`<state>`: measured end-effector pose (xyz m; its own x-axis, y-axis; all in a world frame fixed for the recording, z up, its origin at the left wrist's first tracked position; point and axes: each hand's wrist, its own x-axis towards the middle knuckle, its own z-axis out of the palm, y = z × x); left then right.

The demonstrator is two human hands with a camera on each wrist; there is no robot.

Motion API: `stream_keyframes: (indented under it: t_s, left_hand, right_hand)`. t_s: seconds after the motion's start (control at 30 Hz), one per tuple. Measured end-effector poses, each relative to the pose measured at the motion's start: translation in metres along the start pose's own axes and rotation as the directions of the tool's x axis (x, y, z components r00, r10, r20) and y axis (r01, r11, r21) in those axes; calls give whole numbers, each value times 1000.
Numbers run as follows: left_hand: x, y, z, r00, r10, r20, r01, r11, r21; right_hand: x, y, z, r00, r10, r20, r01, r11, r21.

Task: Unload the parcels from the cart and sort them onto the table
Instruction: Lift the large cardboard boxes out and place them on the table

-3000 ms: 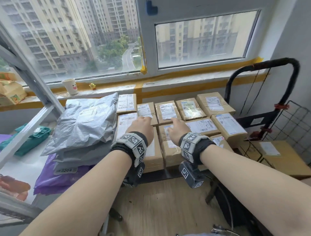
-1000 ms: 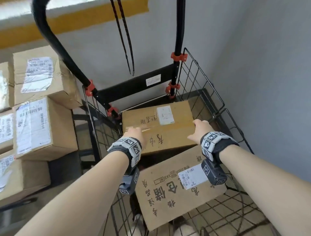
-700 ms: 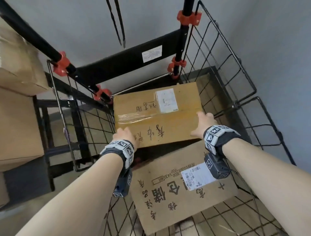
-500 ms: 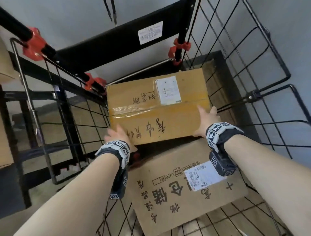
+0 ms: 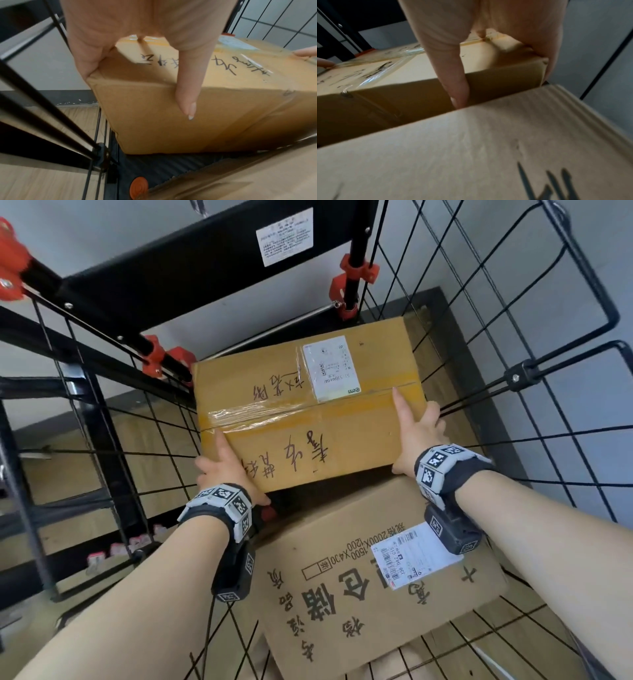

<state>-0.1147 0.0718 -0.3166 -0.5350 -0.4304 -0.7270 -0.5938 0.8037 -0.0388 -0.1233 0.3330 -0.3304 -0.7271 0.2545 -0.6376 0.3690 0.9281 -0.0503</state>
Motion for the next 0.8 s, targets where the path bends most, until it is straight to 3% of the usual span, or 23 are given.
stream_keyframes:
  t_s: [0.3,0.8]
  left_hand:
    - [-52,-8,-53,999,37,-30,-40,993,-114]
    - [-175,-44,-175,974,187,-131,-207,965,-161]
  right_hand:
    - [-52,-3,-51,992,-16,-124,26,997,79]
    - [-204,-20,-172,948,47,-315,12,984,180]
